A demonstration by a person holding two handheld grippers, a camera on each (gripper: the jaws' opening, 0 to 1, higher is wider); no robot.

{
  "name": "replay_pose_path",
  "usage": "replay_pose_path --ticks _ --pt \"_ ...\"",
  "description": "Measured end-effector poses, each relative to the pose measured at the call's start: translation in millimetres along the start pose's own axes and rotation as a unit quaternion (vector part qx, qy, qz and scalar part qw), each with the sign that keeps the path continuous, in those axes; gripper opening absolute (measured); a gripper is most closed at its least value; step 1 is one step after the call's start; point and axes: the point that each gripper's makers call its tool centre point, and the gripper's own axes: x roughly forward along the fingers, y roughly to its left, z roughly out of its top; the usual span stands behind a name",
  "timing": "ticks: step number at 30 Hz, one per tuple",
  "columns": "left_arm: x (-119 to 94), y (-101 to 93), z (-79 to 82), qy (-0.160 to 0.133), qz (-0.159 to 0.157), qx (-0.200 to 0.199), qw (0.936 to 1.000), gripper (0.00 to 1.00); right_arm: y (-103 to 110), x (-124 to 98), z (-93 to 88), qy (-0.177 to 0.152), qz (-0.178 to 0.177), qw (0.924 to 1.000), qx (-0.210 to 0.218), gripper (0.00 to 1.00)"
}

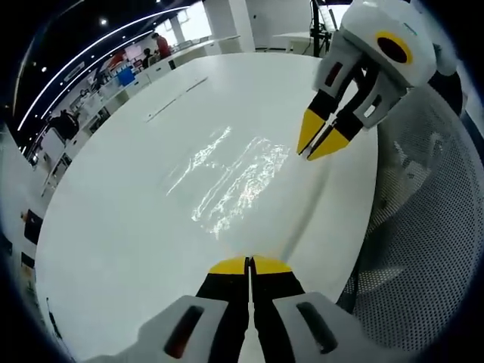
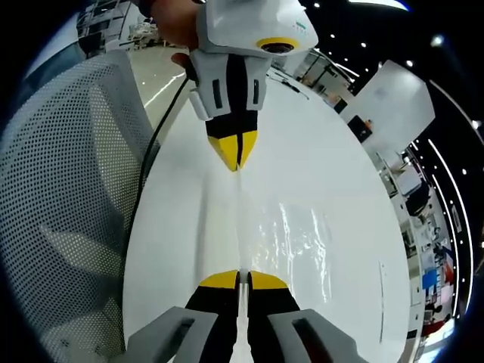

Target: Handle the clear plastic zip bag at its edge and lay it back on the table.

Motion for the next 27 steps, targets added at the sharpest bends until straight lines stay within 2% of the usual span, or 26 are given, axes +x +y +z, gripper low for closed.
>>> replay_pose_path --ticks 12,27 --pt "-1 7.3 -6.9 0.004 0.008 -0.009 0.9999 0.00 0 -3 -10.2 0.009 -0.002 0.9999 0.006 0.00" --pt "-3 9.2 -7.2 0.007 0.008 -0.017 0.9998 0.00 1 -5 -13.4 0.010 -0.002 0.9999 0.010 0.00"
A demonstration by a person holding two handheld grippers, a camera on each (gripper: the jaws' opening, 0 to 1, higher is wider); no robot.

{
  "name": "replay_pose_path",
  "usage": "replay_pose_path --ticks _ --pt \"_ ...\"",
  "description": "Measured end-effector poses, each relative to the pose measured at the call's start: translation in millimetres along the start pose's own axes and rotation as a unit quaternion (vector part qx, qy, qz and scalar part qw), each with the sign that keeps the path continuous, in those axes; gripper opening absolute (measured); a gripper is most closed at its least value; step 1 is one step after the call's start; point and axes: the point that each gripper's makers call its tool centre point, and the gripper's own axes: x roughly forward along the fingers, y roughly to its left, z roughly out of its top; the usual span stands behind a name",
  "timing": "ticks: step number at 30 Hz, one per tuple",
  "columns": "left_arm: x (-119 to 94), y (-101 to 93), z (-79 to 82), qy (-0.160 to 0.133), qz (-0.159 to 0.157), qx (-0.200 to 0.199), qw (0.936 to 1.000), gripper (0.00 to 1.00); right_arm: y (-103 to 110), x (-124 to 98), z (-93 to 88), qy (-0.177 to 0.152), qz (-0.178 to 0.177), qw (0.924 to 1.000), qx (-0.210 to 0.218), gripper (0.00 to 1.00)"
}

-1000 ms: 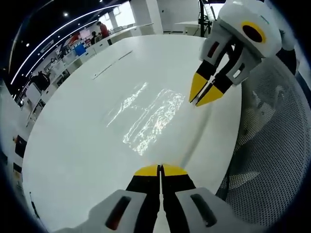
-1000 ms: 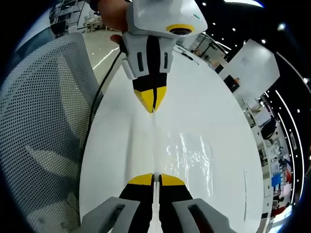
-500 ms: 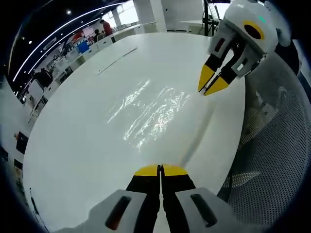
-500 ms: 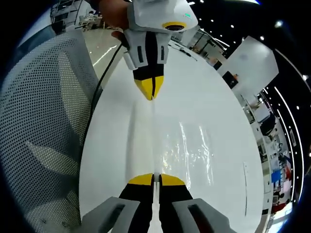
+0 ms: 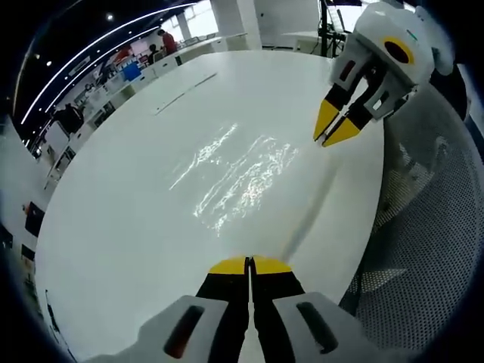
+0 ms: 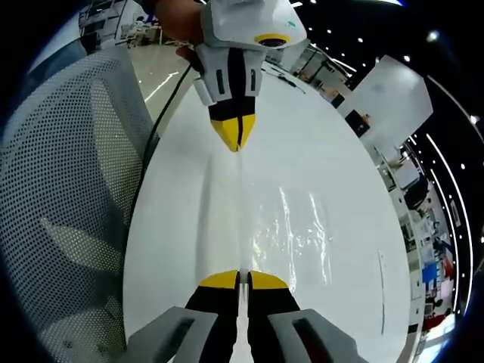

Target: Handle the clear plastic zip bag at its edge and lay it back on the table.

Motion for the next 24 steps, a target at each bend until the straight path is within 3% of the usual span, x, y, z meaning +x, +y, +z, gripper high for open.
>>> replay_pose_path --ticks 24 --pt "0.5 1.7 -2.3 0.000 0.005 -0.011 0.9999 0.00 1.1 -1.8 -3.8 0.004 -0.002 1.0000 0.002 0.00"
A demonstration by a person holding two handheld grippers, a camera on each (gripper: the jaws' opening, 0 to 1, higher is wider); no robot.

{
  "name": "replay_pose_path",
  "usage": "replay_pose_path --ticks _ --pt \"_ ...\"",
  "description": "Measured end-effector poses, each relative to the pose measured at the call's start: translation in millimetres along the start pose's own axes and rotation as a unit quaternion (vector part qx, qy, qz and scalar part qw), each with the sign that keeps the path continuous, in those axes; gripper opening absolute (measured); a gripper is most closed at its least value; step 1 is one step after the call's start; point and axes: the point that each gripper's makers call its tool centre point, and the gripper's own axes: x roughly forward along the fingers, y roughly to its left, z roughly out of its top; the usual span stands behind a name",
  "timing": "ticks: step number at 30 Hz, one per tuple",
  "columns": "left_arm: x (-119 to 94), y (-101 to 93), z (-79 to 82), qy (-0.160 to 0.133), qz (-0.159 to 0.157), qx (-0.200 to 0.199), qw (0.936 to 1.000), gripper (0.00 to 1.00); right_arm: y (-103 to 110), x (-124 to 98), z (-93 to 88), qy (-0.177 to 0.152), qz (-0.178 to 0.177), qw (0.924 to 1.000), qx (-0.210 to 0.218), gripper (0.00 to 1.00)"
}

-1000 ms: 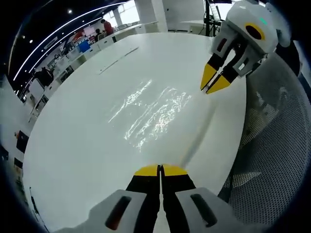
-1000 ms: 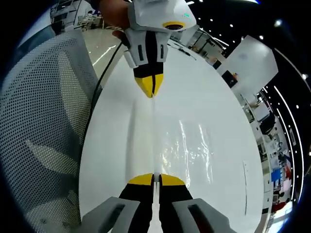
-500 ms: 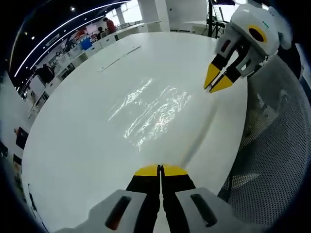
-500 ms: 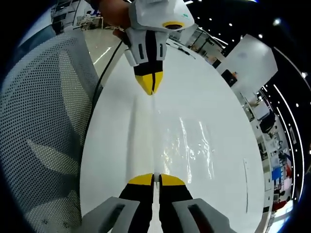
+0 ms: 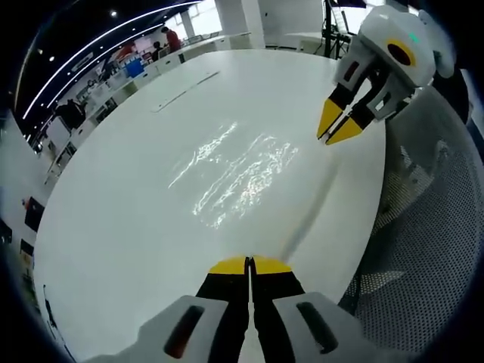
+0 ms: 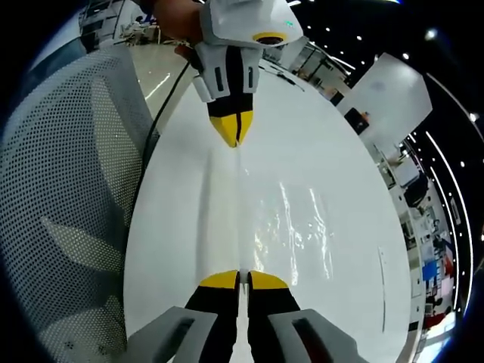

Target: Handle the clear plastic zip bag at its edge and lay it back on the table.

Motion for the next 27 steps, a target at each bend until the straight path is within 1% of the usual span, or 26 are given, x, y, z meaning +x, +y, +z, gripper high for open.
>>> replay_pose_path --ticks 3,6,7,8,10,12,14,20,27 --pt "-1 -0.8 1.7 -0.002 0.001 0.000 1.0000 0.00 -2 -1 0.1 0.000 -0.004 1.0000 -0.004 0.00" --pt "-2 -1.6 3.2 0.000 0.002 0.007 1.0000 0.00 -6 -3 1.1 -0.008 -0.009 0.9999 0.011 0.01" --pt "-2 -2.1 3.2 0.001 0.000 0.007 1.0000 0.00 -6 -4 4.2 -0.019 -0.004 0.9994 0.030 0.04" --pt "-1 -1.9 2.7 0.001 -0.001 0.008 1.0000 0.00 -6 -5 5.9 -0.025 -0.001 0.9989 0.041 0.05" --pt "0 -2.5 2.7 0.002 -0.001 0.009 1.0000 0.00 -10 -8 10.4 -0.039 0.002 0.9956 0.085 0.08" --pt "0 -3.1 2.9 0.002 -0.002 0.012 0.9999 0.00 -16 -11 16.5 -0.059 0.000 0.9914 0.117 0.12" --pt "0 -4.0 3.1 0.003 -0.002 0.016 0.9999 0.00 -21 -14 21.2 -0.072 0.001 0.9887 0.132 0.14" --pt "-2 -5.5 5.4 0.002 -0.002 0.018 0.9998 0.00 -26 -14 26.8 -0.076 -0.004 0.9889 0.127 0.14" --pt "-1 -9.8 4.7 0.005 -0.009 0.029 0.9995 0.00 -26 -6 41.9 -0.084 -0.005 0.9896 0.117 0.14"
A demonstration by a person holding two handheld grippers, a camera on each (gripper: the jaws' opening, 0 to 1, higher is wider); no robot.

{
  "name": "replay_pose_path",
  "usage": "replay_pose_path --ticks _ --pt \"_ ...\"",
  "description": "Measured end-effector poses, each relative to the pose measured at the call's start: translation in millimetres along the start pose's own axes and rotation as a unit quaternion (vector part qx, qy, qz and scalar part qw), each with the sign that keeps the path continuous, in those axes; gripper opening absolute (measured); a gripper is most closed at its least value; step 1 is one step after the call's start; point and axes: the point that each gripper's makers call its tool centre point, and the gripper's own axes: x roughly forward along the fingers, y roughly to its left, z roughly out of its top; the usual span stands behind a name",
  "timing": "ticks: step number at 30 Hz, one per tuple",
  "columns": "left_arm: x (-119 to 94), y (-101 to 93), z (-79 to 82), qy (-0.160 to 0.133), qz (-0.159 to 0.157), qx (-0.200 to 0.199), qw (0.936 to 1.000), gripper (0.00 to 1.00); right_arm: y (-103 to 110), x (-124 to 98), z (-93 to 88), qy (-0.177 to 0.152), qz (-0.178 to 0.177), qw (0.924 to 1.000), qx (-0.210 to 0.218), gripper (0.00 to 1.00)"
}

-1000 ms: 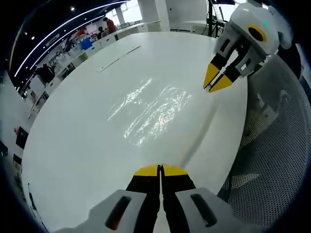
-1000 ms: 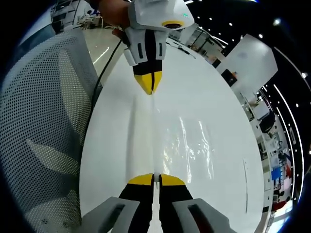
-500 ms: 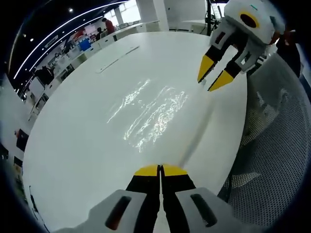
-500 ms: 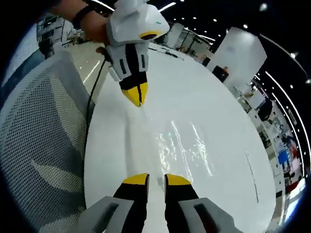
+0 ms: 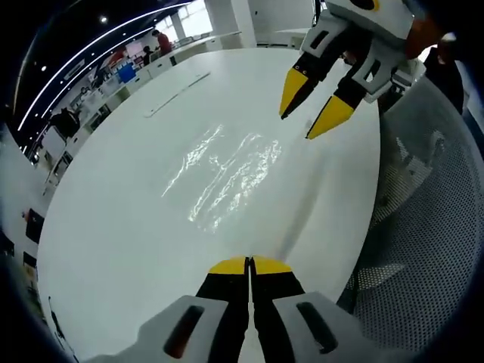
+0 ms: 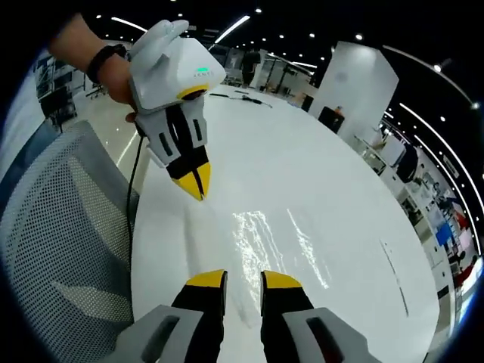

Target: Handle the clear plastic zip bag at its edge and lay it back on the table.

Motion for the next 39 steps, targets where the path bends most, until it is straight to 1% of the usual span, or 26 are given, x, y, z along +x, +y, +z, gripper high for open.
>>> replay_pose_path --ticks 3,9,13,16,18,22,25,31,39 --pt "0 0.6 0.2 -0.001 0.000 0.001 1.0000 0.00 2 6 5.6 -0.001 0.003 1.0000 -0.009 0.14" --pt "1 -0.6 1.2 -0.002 -0.003 0.004 1.0000 0.00 4 15 8.3 0.004 0.008 0.9998 -0.019 0.14" --pt "0 -1.5 4.1 -0.006 -0.004 0.003 1.0000 0.00 6 23 4.2 0.014 0.014 0.9995 -0.023 0.14" --pt "0 0.0 5.2 -0.008 -0.003 0.004 1.0000 0.00 8 28 -3.7 0.034 0.017 0.9988 -0.032 0.13" --pt "0 -0.4 6.1 -0.010 -0.005 0.005 0.9999 0.00 7 30 -5.6 0.038 0.017 0.9988 -0.024 0.11" --pt "0 -1.1 7.1 -0.011 -0.005 0.005 0.9999 0.00 8 33 -8.6 0.045 0.021 0.9986 -0.016 0.08" --pt "0 -0.6 6.9 -0.012 -0.005 0.003 0.9999 0.00 13 32 -9.0 0.048 0.028 0.9984 -0.010 0.00" --pt "-1 1.4 6.7 -0.015 0.000 -0.001 0.9999 0.00 19 31 -8.5 0.047 0.038 0.9981 -0.009 0.00" --pt "-1 1.4 7.5 -0.017 0.000 -0.003 0.9999 0.00 18 30 -9.0 0.048 0.038 0.9981 -0.005 0.00"
